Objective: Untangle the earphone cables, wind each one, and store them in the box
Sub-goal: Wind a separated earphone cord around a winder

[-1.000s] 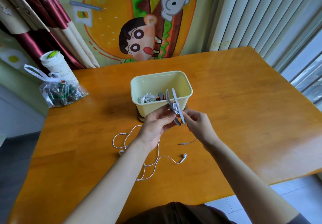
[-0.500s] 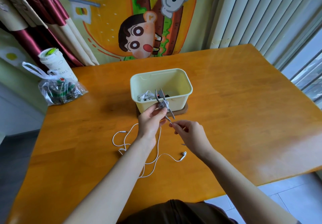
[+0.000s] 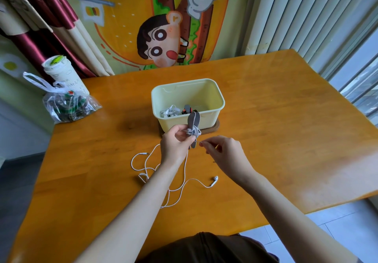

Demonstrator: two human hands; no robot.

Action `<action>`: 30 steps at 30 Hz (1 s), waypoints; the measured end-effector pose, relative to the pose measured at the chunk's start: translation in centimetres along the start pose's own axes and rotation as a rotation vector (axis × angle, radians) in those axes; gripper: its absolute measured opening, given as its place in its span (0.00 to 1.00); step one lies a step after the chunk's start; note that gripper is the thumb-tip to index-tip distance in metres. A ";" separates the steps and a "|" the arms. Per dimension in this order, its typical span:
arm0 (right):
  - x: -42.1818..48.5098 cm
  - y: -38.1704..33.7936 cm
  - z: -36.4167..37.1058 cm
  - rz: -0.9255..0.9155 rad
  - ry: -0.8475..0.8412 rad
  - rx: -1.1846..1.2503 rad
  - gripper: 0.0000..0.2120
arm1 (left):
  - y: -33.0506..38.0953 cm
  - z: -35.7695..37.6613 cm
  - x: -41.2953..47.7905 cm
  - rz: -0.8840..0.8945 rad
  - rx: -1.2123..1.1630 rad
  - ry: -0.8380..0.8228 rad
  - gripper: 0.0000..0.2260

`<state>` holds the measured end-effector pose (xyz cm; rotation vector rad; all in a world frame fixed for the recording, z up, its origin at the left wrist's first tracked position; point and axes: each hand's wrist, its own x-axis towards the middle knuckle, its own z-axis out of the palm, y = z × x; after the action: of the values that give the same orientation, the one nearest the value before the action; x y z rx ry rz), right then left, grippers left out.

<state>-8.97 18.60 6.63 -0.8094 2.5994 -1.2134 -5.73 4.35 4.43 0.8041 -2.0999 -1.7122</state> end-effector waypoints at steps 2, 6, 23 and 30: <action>0.4 0.1 -0.8 -0.008 0.019 -0.012 0.07 | -0.1 -0.5 0.1 0.071 0.114 -0.036 0.12; 1.5 0.3 -2.9 -0.015 0.057 -0.032 0.06 | -0.1 -1.1 0.0 0.186 0.221 -0.159 0.11; 3.2 2.5 -4.4 0.133 0.113 0.274 0.07 | 2.8 -1.6 -1.7 -0.129 -0.468 -0.687 0.14; 1.7 1.4 -0.8 0.180 0.041 0.401 0.14 | 3.1 -0.4 -1.2 -0.279 -0.799 -0.493 0.14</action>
<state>-11.27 18.97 6.28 -0.4655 2.2779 -1.6286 -5.24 5.13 7.61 0.4559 -1.3179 -2.8316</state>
